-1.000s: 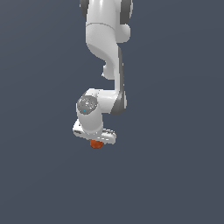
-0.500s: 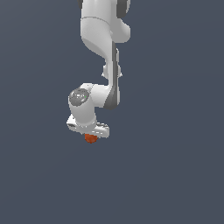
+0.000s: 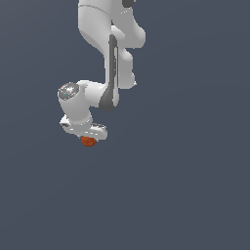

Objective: Pick up the object and move it to a goal position.

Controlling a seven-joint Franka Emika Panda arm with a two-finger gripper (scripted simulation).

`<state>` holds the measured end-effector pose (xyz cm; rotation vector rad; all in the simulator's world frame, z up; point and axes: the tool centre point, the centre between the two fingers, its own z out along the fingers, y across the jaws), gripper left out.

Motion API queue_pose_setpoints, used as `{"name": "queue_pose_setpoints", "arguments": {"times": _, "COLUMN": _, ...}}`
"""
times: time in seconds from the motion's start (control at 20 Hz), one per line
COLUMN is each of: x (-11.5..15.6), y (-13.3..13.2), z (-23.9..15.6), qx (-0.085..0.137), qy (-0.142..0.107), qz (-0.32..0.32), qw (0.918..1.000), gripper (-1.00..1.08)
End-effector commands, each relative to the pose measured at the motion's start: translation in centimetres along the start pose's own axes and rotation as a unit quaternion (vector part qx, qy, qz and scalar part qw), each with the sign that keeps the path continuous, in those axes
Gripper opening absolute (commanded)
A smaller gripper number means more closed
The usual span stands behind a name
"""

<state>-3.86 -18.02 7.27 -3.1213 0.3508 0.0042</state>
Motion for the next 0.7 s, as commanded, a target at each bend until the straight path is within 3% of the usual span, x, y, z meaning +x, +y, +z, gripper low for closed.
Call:
{"name": "queue_pose_setpoints", "arguments": {"times": 0.0, "x": -0.9, "y": 1.9, "z": -0.5, "qx": 0.000, "qy": 0.001, "qz": 0.000, "qw": 1.0000, "gripper": -1.00}}
{"name": "queue_pose_setpoints", "arguments": {"times": 0.3, "x": -2.4, "y": 4.8, "z": -1.2, "qx": 0.000, "qy": 0.001, "qz": 0.000, "qw": 1.0000, "gripper": -1.00}}
{"name": "queue_pose_setpoints", "arguments": {"times": 0.65, "x": -2.5, "y": 5.3, "z": -1.3, "qx": 0.000, "qy": 0.001, "qz": 0.000, "qw": 1.0000, "gripper": -1.00}}
